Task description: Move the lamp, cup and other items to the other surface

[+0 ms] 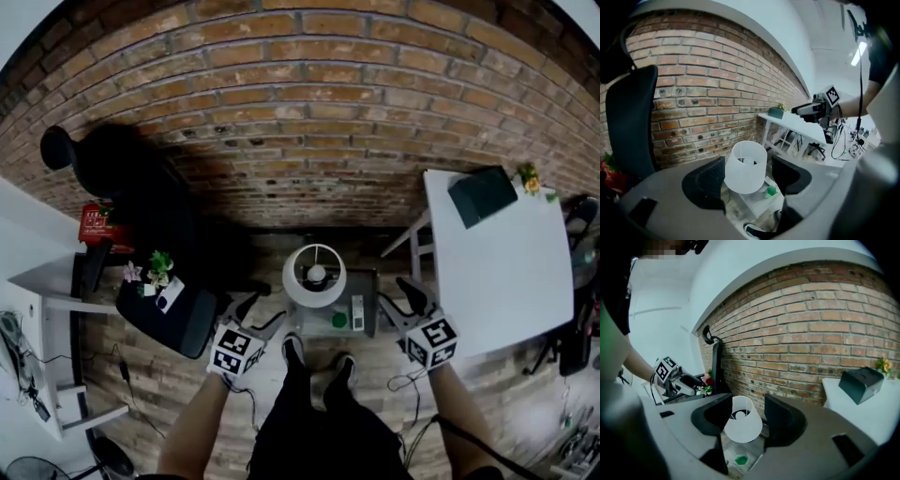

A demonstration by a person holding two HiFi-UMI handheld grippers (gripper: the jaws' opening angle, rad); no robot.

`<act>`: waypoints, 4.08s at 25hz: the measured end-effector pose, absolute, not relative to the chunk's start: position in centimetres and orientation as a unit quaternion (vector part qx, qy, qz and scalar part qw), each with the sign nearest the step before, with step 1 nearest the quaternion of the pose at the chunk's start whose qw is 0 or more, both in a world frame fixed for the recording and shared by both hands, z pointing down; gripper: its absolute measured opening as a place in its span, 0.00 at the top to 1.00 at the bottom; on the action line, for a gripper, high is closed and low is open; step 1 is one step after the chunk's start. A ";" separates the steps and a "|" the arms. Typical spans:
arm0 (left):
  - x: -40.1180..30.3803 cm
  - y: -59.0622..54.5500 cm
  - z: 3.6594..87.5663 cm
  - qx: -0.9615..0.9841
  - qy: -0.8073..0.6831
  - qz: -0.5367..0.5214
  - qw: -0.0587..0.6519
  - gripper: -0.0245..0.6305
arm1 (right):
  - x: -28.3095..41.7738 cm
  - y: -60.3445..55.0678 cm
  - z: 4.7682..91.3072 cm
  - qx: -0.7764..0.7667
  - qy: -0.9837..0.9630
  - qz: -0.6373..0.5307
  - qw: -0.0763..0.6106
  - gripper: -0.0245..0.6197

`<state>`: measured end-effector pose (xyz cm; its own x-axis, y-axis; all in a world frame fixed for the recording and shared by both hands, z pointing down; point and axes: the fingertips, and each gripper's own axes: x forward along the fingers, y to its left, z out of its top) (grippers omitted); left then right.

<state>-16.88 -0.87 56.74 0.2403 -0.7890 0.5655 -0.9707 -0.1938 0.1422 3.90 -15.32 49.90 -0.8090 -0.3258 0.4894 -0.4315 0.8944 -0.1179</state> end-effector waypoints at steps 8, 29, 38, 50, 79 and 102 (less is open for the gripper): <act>-17.7 -2.1 64.0 0.781 -0.510 0.141 0.331 0.49 | 1.5 -15.1 58.0 0.182 -0.928 0.191 0.264 0.61; -20.0 -5.9 86.6 0.766 -0.441 0.348 0.313 0.49 | 0.7 -17.9 82.3 0.136 -0.901 0.139 0.388 0.63; -20.4 -7.7 90.6 0.783 -0.392 0.419 0.239 0.49 | 0.0 -17.1 89.3 0.056 -0.888 0.001 0.457 0.60; -20.9 -10.1 91.0 0.779 -0.406 0.450 0.163 0.49 | -3.1 -18.7 89.7 0.070 -0.887 -0.081 0.448 0.61; -19.9 -11.8 84.1 0.777 -0.426 0.456 0.085 0.52 | -3.2 -20.3 82.2 0.108 -0.878 -0.213 0.415 0.72; -19.5 -16.1 53.9 0.791 -0.490 0.366 -0.032 0.52 | -2.4 -20.4 54.4 0.197 -0.869 -0.283 0.355 0.70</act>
